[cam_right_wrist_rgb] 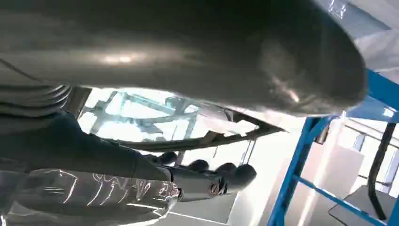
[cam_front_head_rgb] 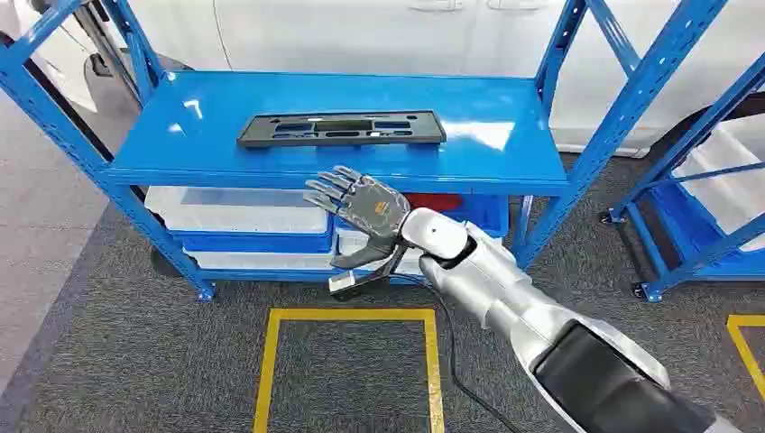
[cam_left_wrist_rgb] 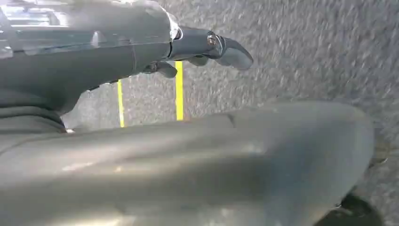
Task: Take the parts from the cabinet and place them on the table.
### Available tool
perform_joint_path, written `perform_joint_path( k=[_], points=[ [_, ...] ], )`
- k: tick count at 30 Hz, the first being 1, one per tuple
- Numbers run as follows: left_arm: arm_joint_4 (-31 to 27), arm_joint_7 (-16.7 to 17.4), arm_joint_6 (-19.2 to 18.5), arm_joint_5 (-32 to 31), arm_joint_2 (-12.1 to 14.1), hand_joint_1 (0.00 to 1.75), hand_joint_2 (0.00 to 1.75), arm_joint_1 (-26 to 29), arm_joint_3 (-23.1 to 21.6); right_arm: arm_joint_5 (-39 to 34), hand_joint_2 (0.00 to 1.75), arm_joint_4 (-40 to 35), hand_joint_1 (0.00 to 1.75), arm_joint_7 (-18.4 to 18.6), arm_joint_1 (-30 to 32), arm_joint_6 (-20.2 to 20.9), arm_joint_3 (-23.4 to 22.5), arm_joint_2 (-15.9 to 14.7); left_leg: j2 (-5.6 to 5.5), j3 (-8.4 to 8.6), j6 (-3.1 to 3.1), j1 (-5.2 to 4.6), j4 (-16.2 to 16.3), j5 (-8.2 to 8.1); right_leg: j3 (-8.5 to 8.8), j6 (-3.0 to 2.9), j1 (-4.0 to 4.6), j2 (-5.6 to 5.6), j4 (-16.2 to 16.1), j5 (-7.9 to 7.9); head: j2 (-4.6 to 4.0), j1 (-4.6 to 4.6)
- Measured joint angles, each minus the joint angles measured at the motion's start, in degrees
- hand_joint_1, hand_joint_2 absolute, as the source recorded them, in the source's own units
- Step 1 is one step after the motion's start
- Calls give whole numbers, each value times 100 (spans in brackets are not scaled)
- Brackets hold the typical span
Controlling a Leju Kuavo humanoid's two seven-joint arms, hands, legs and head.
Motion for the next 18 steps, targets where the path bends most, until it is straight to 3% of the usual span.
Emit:
perform_joint_path(
  k=[1,2,3,4,5,6,7,9,11,14,16,18],
  points=[
    [0,0,0,-2,0,0,0,-9,0,0,0,0,0,0,-30,0,0,0,4,34,36,-1,-15,-23,-115,20,0,-8,232,-103,0,0],
    [0,0,2,-2,0,0,0,-20,-2,0,0,0,0,0,-44,2,0,0,5,53,54,-3,-15,-38,-337,39,-11,-8,617,-267,0,0],
    [0,0,2,-2,0,0,0,-22,-2,0,0,2,0,0,-29,4,0,-9,8,77,76,-7,-15,-71,-708,63,-24,-8,1224,-490,0,0],
    [0,0,2,-2,0,0,0,-17,-2,0,0,2,0,-7,1,4,0,-13,7,94,76,-7,-12,-98,-1009,82,-34,-9,1663,-593,0,0],
    [0,2,2,-2,-2,0,0,-11,-2,0,0,4,0,-9,21,4,2,-17,3,116,74,-6,-8,-123,-1187,94,-47,-9,1846,-549,0,0],
    [0,15,2,-4,-2,0,0,-3,-2,0,0,9,0,-20,28,4,2,-31,-8,156,61,-5,-5,-159,-1233,106,-70,-10,1738,-333,0,0],
    [0,24,2,0,-2,0,0,3,-2,0,0,9,0,-26,22,4,2,-33,-14,204,46,-3,2,-198,-1135,110,-85,-12,1386,-26,0,0],
    [0,33,2,-2,-2,0,0,1,-2,-4,0,9,0,-35,7,7,2,-33,-15,337,2,0,21,-307,-694,104,-110,-26,276,679,0,0],
    [0,33,2,-2,-2,0,0,-19,-4,-11,0,11,0,-33,-14,13,4,-50,-21,325,-74,-40,67,-370,-577,48,-70,-18,-22,563,0,0],
    [0,44,2,-7,-2,0,0,-20,-4,-20,0,7,0,-35,-16,11,11,-72,-11,365,-167,-19,4,-406,-571,-69,-31,-6,15,508,0,-2],
    [0,44,2,-2,-2,0,0,-28,-4,-28,0,-13,0,-35,-33,7,11,-72,1,373,-231,-4,168,-515,-442,-151,-71,-2,-53,476,0,-4],
    [0,44,4,-2,-2,0,0,-49,-4,-31,0,-17,0,-35,-49,13,11,-68,0,-96,-264,0,1027,-849,-377,-210,-63,-7,-54,418,0,-4]
  ],
)
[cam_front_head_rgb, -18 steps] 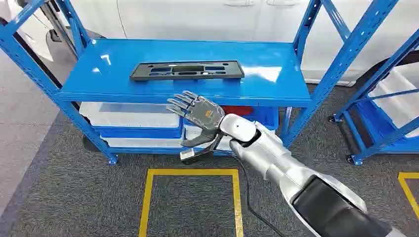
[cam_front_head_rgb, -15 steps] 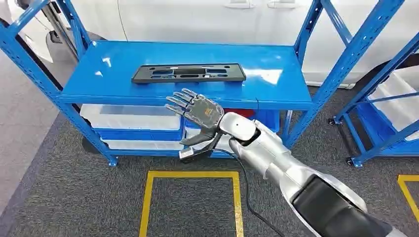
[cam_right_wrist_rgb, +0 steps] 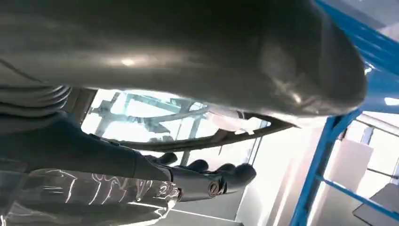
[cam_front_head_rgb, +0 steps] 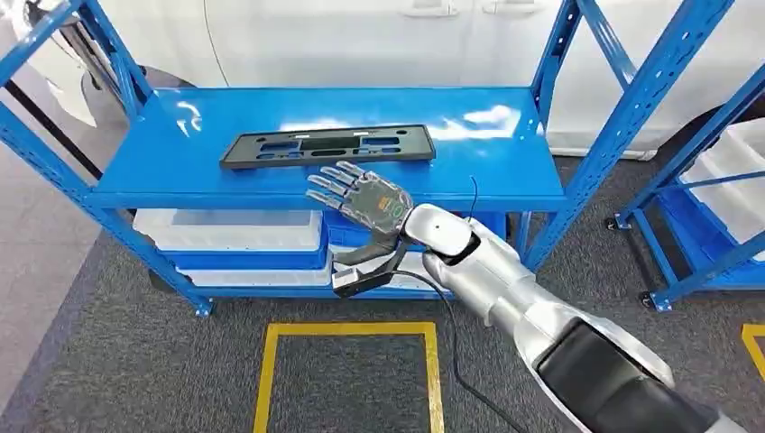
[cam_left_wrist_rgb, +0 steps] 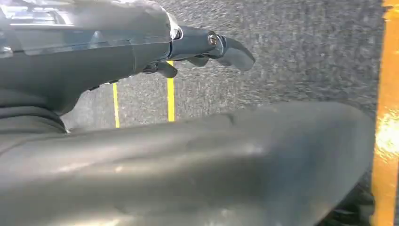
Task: Take the parts from the cabinet and place them on the table.
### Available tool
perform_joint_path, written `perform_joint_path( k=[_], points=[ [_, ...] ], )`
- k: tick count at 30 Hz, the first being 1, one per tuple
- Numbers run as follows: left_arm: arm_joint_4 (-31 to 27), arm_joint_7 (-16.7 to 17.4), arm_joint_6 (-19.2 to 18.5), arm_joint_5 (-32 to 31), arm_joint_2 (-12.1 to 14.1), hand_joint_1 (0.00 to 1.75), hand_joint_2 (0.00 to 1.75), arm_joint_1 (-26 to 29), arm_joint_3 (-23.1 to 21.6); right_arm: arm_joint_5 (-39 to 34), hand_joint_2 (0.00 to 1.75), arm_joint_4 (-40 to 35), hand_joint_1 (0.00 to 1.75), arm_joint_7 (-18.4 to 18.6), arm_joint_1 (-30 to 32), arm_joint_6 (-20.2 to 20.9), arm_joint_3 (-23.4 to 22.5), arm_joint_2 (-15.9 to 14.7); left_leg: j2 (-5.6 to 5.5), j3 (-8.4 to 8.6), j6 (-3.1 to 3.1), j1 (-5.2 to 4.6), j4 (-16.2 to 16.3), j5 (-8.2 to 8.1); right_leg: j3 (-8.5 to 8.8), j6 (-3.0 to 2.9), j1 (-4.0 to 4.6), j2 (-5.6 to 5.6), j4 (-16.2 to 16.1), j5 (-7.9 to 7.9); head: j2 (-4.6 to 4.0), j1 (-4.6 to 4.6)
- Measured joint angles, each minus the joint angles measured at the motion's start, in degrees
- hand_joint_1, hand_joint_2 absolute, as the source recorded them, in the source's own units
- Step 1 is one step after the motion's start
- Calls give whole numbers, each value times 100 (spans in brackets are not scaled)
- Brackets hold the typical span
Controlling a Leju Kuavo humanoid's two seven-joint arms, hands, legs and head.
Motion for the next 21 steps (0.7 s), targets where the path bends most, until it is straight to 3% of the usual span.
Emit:
perform_joint_path(
  k=[1,2,3,4,6,7,8,9,11,12,13,14,16,17,18,19,20,21],
  points=[
    [0,0,0,-4,0,0,0,6,0,0,0,2,0,0,7,2,2,0,0,-295,-14,0,483,-152,24,-9,12,0,1,-30,0,0],
    [0,0,0,-4,0,0,0,19,0,0,0,2,0,0,20,2,7,0,0,-563,-18,0,859,-197,58,-19,27,2,3,-64,0,0],
    [0,0,0,-4,0,0,0,29,0,0,0,2,0,0,28,2,11,0,0,-666,-9,0,902,-88,100,-24,36,7,3,-94,0,0],
    [0,0,0,0,0,0,0,38,0,0,0,2,0,0,28,2,20,0,0,-625,14,-3,653,187,163,-20,45,17,3,-140,0,0],
    [0,-2,0,0,0,0,0,34,0,0,0,0,0,0,20,2,24,0,0,-273,95,-18,-341,875,305,-4,59,26,3,-236,0,0],
    [0,-2,2,0,2,0,0,35,-2,0,0,0,0,0,19,2,28,0,2,-147,158,-42,-793,1066,346,10,57,25,-3,-286,0,0],
    [0,-2,2,0,7,0,0,31,-2,0,0,4,0,0,8,2,33,-2,2,-57,188,-84,-852,986,347,53,98,33,17,-317,0,0],
    [0,-2,4,-4,7,0,0,22,-2,0,0,2,0,-2,8,4,39,-2,7,-13,208,-84,-964,883,325,80,85,40,18,-328,0,0],
    [0,-2,-4,-4,7,0,0,27,-2,0,0,2,0,0,8,7,48,-2,-8,-32,251,-100,-940,858,338,130,69,34,-24,-349,0,0],
    [0,-2,-4,0,4,0,0,27,-2,0,0,-9,0,0,-11,7,48,0,-14,25,275,-43,-1006,863,369,177,102,33,-26,-385,0,0],
    [0,-9,-4,0,2,0,0,30,-2,-2,0,-13,0,0,-18,7,48,-2,-13,83,287,-38,-1054,862,364,202,71,28,58,-436,0,2],
    [0,-13,-7,0,2,0,0,19,-4,-2,0,-13,0,0,-54,7,50,-4,-5,119,331,-31,-1069,833,215,229,69,21,332,-556,0,0],
    [0,-22,-7,0,2,0,0,6,-2,-7,0,-13,0,0,-43,11,50,-9,-2,168,362,-33,-1068,778,-370,253,44,20,1311,-927,0,2],
    [0,-28,-20,0,2,0,0,13,-2,-7,0,-9,0,-7,-11,13,55,-17,-2,196,366,-32,-1067,745,-635,269,33,20,1700,-1002,0,2],
    [0,-28,-20,0,2,0,0,21,-2,-7,0,-4,0,-7,16,17,59,-24,-7,233,360,-28,-1059,709,-807,284,15,17,1849,-912,0,2],
    [0,-28,-20,0,0,0,0,28,-4,-7,0,-2,0,-7,26,18,63,-28,-15,287,350,-26,-1050,664,-815,294,-7,13,1681,-672,0,2],
    [0,-28,-20,0,0,0,0,34,-2,-7,0,-4,0,-7,24,17,63,-31,-19,346,336,-25,-1040,617,-709,299,-20,3,1330,-370,0,2],
    [0,-28,-20,0,0,0,0,34,-2,-7,0,-4,0,-7,18,17,63,-30,-21,425,318,-21,-1027,554,-501,298,-29,-11,780,7,0,2]
  ],
)
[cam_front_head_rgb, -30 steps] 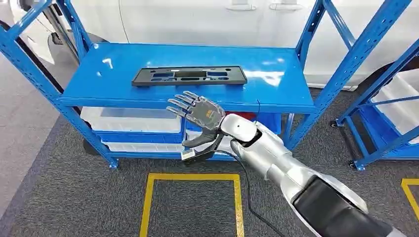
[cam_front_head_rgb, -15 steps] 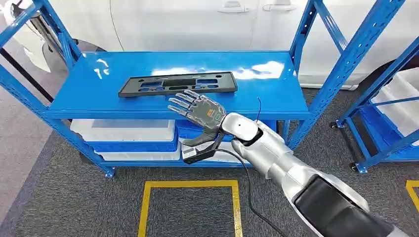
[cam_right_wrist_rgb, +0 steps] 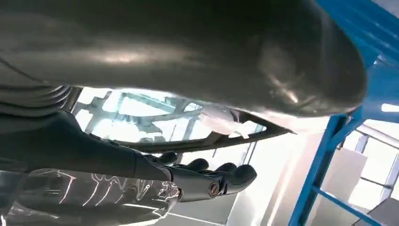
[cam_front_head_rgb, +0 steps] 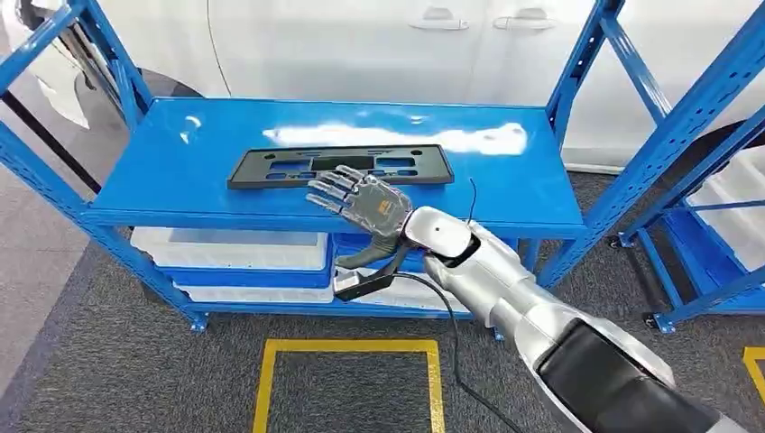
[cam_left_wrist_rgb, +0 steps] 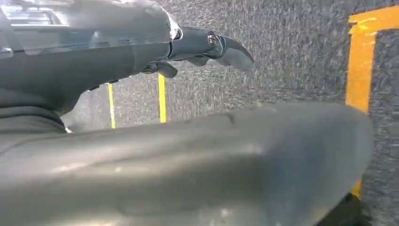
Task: Take the parts from the cabinet and place them on the table.
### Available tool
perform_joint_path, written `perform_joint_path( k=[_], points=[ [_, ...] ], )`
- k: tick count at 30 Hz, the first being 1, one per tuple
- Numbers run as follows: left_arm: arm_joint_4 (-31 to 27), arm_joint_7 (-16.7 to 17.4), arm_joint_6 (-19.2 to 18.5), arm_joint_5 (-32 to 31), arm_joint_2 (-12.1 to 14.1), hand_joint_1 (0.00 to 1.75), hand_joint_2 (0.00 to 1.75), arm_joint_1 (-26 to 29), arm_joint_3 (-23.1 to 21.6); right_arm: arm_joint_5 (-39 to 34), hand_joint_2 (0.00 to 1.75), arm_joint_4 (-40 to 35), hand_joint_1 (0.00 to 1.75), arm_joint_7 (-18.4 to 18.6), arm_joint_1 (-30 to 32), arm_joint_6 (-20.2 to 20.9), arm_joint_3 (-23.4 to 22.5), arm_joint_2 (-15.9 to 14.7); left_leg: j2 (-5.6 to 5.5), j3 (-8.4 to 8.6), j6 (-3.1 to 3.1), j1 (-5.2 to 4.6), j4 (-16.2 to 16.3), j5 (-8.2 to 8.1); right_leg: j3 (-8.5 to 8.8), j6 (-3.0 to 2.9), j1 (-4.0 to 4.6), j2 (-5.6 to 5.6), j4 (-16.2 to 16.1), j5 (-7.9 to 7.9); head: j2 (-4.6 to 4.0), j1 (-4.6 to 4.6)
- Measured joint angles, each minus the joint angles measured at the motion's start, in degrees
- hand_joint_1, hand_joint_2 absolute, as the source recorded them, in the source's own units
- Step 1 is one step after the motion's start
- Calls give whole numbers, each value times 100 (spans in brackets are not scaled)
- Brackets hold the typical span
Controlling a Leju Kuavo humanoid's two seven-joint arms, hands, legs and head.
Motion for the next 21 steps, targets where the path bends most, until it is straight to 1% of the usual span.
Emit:
perform_joint_path(
  k=[1,2,3,4,5,6,7,8,9,10,11,12,13,14,15,16,17,18,19,21],
  points=[
    [0,0,0,0,0,0,0,-2,0,-2,0,0,0,0,-1,0,0,-5,0,68,-26,1,13,-70,191,-8,-10,-13,-551,311,0,0],
    [0,-2,0,0,0,0,0,-8,0,-4,0,7,0,0,1,2,2,-18,-2,68,-70,-35,30,-112,243,-25,25,-15,-591,212,0,0],
    [0,-2,0,-4,2,0,0,-16,0,-4,0,4,0,0,-8,2,2,-18,-2,45,-102,-32,51,-128,284,-77,35,-8,-737,138,0,0],
    [0,-4,-2,-4,0,0,0,-22,0,-7,0,0,0,2,6,-2,11,-9,4,45,-124,-27,40,-134,264,-110,42,3,-711,130,0,0],
    [0,-4,-4,-4,-2,0,0,-19,0,-7,0,2,0,2,10,-4,11,-18,6,58,-160,-25,11,-148,264,-157,61,11,-697,96,0,-2],
    [0,-2,-7,0,-2,0,0,-22,0,-7,0,0,0,9,4,-7,11,-29,10,85,-204,-28,6,-182,301,-188,40,18,-726,89,0,0],
    [0,-2,-7,2,0,0,0,-23,0,-7,0,-15,0,11,5,-11,11,-22,17,84,-228,-11,58,-237,374,-222,15,19,-772,77,0,0],
    [0,-2,-7,0,0,0,0,-29,0,-9,0,-17,0,9,-6,-13,11,-20,18,-9,-256,-3,328,-329,434,-271,16,16,-789,44,0,-2],
    [0,-2,-7,0,0,0,0,-37,0,-9,0,-17,0,11,-11,-13,11,-13,17,-218,-280,1,721,-470,468,-296,19,12,-789,18,0,0],
    [0,0,-9,-2,0,0,0,-36,0,-9,0,-17,0,9,-2,-11,18,-11,18,-520,-304,9,1225,-635,504,-304,28,12,-788,-19,0,0],
    [0,0,-9,-4,0,0,0,-26,0,-9,0,-15,0,11,12,-11,22,-11,18,-830,-322,11,1686,-739,540,-307,35,12,-786,-59,0,-2],
    [0,0,-13,-4,0,0,0,-13,0,-9,0,-13,0,11,22,-11,26,-11,18,-1029,-322,11,1912,-740,577,-309,40,14,-782,-94,0,-2],
    [0,2,-15,2,0,0,0,-4,0,-9,0,-13,0,9,29,-11,33,-11,18,-1081,-315,11,1844,-566,637,-306,41,20,-782,-137,0,0],
    [0,4,-15,0,0,0,0,-1,0,-9,0,-13,0,9,29,-9,37,-11,18,-1006,-299,11,1528,-269,704,-299,41,25,-781,-185,0,-2],
    [0,4,-15,0,0,0,0,-6,0,-9,0,-13,0,9,25,-9,37,-11,18,-819,-271,10,1014,107,785,-288,42,29,-781,-238,0,0],
    [0,2,-15,0,2,0,0,-10,0,-11,0,-13,0,9,20,-9,39,-7,20,-603,-235,8,410,469,867,-269,43,29,-781,-300,0,0],
    [0,2,-15,0,2,0,0,-6,0,-13,0,-9,0,9,18,-7,39,-5,18,-488,-192,-19,249,431,888,-240,54,31,-786,-342,0,0],
    [0,2,-15,-2,2,0,0,-18,0,-15,0,-9,0,6,5,-2,46,-5,16,-437,-160,-49,113,380,873,-210,75,42,-765,-360,0,-2],
    [0,0,-15,-4,4,0,0,-37,0,-24,0,-9,0,7,7,-4,48,-5,17,-447,-121,-52,111,315,848,-177,68,39,-778,-363,0,-2],
    [0,0,-15,-4,4,0,0,-23,0,-26,0,-11,0,11,19,-9,48,-5,7,-442,-65,-45,78,281,879,-117,69,33,-820,-393,0,-2]
  ],
)
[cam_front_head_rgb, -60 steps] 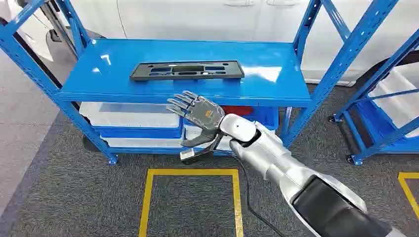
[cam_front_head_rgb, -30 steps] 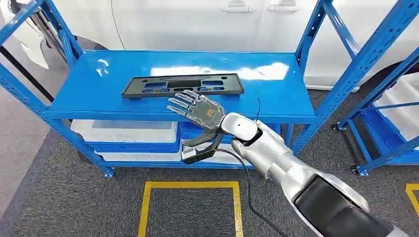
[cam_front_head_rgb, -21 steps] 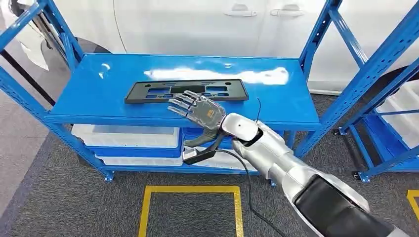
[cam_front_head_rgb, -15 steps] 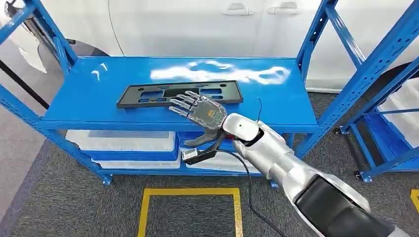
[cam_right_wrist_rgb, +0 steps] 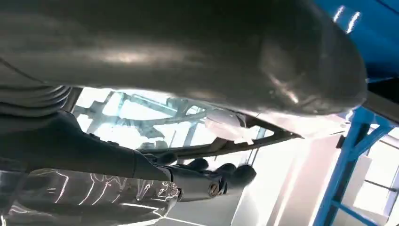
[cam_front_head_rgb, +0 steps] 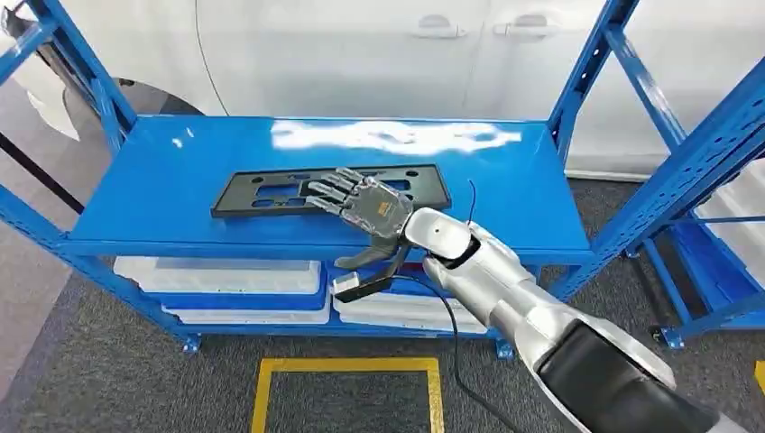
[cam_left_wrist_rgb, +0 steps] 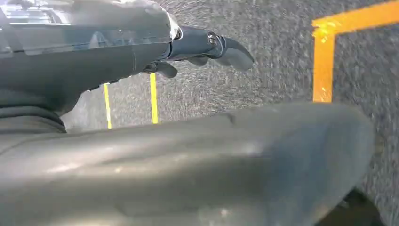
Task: Take the parts from the cabinet and place them on the table.
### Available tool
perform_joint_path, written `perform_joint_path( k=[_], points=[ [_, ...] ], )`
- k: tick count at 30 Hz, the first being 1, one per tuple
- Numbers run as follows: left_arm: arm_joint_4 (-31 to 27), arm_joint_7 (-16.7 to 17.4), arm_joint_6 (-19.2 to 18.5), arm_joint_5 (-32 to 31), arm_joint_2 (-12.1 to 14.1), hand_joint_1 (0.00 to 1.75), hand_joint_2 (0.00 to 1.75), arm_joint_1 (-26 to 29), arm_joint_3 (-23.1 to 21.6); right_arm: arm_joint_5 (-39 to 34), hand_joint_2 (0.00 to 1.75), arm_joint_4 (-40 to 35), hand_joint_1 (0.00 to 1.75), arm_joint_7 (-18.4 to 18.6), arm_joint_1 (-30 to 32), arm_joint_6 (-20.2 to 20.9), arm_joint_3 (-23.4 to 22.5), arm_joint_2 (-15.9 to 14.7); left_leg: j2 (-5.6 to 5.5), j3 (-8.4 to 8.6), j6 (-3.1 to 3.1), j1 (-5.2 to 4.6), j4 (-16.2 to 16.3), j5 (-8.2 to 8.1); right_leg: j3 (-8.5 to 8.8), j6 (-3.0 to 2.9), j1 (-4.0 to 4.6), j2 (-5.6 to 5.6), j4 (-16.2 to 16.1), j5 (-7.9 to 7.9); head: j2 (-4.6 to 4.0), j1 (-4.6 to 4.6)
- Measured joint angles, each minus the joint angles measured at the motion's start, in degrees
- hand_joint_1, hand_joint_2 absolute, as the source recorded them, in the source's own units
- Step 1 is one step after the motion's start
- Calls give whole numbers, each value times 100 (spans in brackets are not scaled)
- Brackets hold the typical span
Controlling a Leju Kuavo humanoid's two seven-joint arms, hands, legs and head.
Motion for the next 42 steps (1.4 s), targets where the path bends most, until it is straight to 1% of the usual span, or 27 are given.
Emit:
perform_joint_path(
  k=[2,5,6,7,8,10,11,13,15,17,18,20,21,22,23,25,26,28,32,33,35,36,37,38,39,41,42],
  points=[
    [0,-4,0,4,-2,0,0,-1,-2,-9,0,-9,0,9,-19,-9,0,0,1,122,63,44,-90,-18,-22,67,-8,-19,180,-113,0,2],
    [0,-7,-4,4,-2,0,0,-10,-2,-15,0,4,0,9,16,-7,0,-7,7,202,124,35,-89,-106,-851,93,-13,-24,1559,-605,0,2],
    [0,-7,-4,4,-2,0,0,-3,-2,-15,0,15,0,9,45,-7,0,-9,4,231,127,34,-85,-140,-1096,100,-13,-24,1863,-606,0,2],
    [0,-7,-4,2,-2,0,0,4,-2,-15,0,26,0,9,62,-7,0,-15,-1,271,123,35,-81,-176,-1193,102,-15,-24,1867,-470,0,2],
    [0,-7,-4,9,-2,0,0,12,-2,-15,0,28,0,9,66,-7,0,-18,-10,343,116,34,-79,-229,-1144,95,-21,-25,1561,-140,0,2],
    [0,-7,-4,4,-2,0,0,13,-2,-15,0,28,0,9,55,-7,0,-18,-12,497,90,33,-75,-334,-787,56,-22,-25,565,564,0,2],
    [0,-9,-4,4,-2,0,0,11,-2,-17,0,30,0,9,58,-7,0,-22,-12,528,67,34,-78,-391,-663,27,-14,-24,208,699,0,2],
    [0,-9,-4,0,-2,0,0,-13,-2,-20,0,37,0,9,36,-7,4,-26,-17,519,0,10,-48,-431,-582,-27,20,-23,80,548,0,2],
    [0,-7,-7,0,-9,0,0,-11,-2,-20,0,37,0,9,28,-9,4,-39,-6,546,-55,19,-89,-458,-586,-79,54,-13,67,511,0,2],
    [0,-9,-7,4,-4,0,0,-8,-2,-35,0,28,0,-2,15,-11,-2,-55,7,552,-122,17,53,-553,-446,-134,-21,-8,-25,487,0,0],
    [0,-9,-7,4,-4,0,0,-15,-2,-39,0,28,0,-6,-7,-9,-2,-52,9,370,-141,22,407,-698,-414,-174,-27,-15,-28,458,0,0],
    [0,-15,-7,2,-4,0,0,-7,-4,-44,0,35,0,-15,-3,6,0,-57,9,-219,-183,53,1374,-1003,-351,-191,-21,-15,-27,389,0,0],
    [0,-15,-7,2,-4,0,0,4,-4,-55,0,44,0,-17,13,11,0,-63,10,-456,-197,59,1699,-1040,-319,-189,-21,-14,-24,358,0,0],
    [0,-18,-7,2,-2,0,0,14,-4,-63,175,55,0,-17,35,11,2,-66,10,-585,-204,65,1772,-927,-270,-185,-21,-12,-23,322,0,0],
    [0,-20,-7,4,-2,0,0,22,-4,-76,175,72,0,-17,53,9,2,-68,11,-563,-205,72,1580,-691,-213,-178,-24,-8,-23,280,0,0],
    [0,-56,-85,4,-2,0,0,18,-4,-98,175,96,0,-13,61,-6,2,-72,15,-246,-180,78,627,-11,-82,-140,-28,0,-10,183,0,0],
    [0,-90,-160,4,-2,0,0,19,-2,-118,175,125,0,2,65,-13,0,-72,22,-110,-149,76,172,205,-39,-113,-28,0,-7,129,0,0],
    [0,-107,-219,0,-4,0,0,5,0,-122,175,230,0,42,88,-20,7,-70,17,38,-86,38,-3,16,-55,-46,11,14,19,93,0,2],
    [0,-111,-264,6,-4,0,0,21,0,-109,175,522,0,109,205,-2,22,-61,-9,74,38,64,-40,-6,-50,84,-25,-13,87,-31,0,2],
    [0,-111,-267,4,-2,0,0,14,0,-100,175,617,0,134,200,31,22,-61,-6,87,62,62,-48,-20,-186,105,-24,-21,337,-160,0,2],
    [0,-103,-269,4,-4,0,0,4,0,-55,175,851,0,164,243,118,28,-61,-1,110,111,49,-47,-51,-703,133,-29,-21,1265,-532,0,2],
    [0,-103,-269,4,-2,0,0,7,0,-35,175,970,0,179,295,168,35,-61,-2,120,127,44,-45,-67,-968,145,-32,-21,1688,-629,0,2],
    [0,-101,-271,4,-2,0,0,12,-2,-31,175,1084,0,186,339,219,44,-61,-7,135,136,40,-40,-82,-1128,148,-37,-22,1870,-587,0,2],
    [0,-101,-271,4,-4,0,0,22,-2,-37,175,1176,0,201,343,238,44,-61,-10,167,129,37,-38,-104,-1130,142,-39,-22,1741,-400,0,2],
    [0,-101,-271,4,-4,0,0,29,-2,-26,175,1237,0,214,304,262,44,-61,-11,210,120,33,-37,-129,-1002,125,-38,-22,1386,-130,0,2],
    [0,-101,-271,4,-4,0,0,15,-2,-17,175,1362,0,219,267,301,46,-59,-11,307,95,24,-37,-184,-531,48,-29,-22,308,467,0,2],
    [0,-101,-271,4,-11,0,0,10,-2,-15,175,1416,0,221,253,308,46,-59,-13,319,70,11,-29,-206,-424,4,10,-19,98,427,0,2]
  ],
)
